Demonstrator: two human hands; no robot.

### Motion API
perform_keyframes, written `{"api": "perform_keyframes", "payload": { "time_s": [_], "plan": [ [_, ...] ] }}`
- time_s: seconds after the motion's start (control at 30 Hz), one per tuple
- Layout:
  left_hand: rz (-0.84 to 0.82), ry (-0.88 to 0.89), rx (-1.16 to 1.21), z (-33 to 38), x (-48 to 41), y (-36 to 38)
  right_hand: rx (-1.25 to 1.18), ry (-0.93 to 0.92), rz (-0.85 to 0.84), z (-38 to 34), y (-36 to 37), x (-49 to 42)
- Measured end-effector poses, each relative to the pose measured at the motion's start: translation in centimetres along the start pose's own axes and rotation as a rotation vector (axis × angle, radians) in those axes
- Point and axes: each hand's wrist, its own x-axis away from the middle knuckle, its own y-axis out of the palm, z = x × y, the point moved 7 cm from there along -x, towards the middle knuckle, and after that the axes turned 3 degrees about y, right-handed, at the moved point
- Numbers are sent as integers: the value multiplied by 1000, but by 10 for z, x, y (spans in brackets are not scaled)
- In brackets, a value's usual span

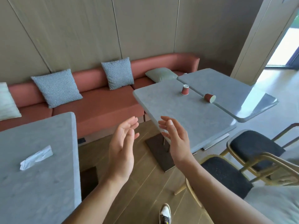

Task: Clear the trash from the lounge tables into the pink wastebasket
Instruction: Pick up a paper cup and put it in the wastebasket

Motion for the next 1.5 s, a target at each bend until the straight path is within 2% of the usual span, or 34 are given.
{"api": "perform_keyframes", "payload": {
  "time_s": [0.33, 0.53, 0.67, 0.87, 1.1, 1.37, 1.5],
  "plan": [
    [-95, -36, 87, -121, -183, 95, -22, 48, 138, 55, -38, -205],
    [-190, -58, 88, -171, -281, 159, -37, 61, 212, 68, -79, -313],
    [-261, -77, 91, -195, -323, 196, -29, 61, 272, 75, -106, -356],
    [-416, -139, 136, -236, -378, 269, -9, 99, 451, 96, -160, -408],
    [-599, -231, 198, -319, -444, 357, 46, 165, 668, 147, -214, -482],
    [-773, -301, 277, -403, -520, 437, 205, 239, 853, 201, -257, -557],
    [-818, -355, 278, -443, -533, 470, 362, 317, 849, 230, -281, -584]
  ]
}}
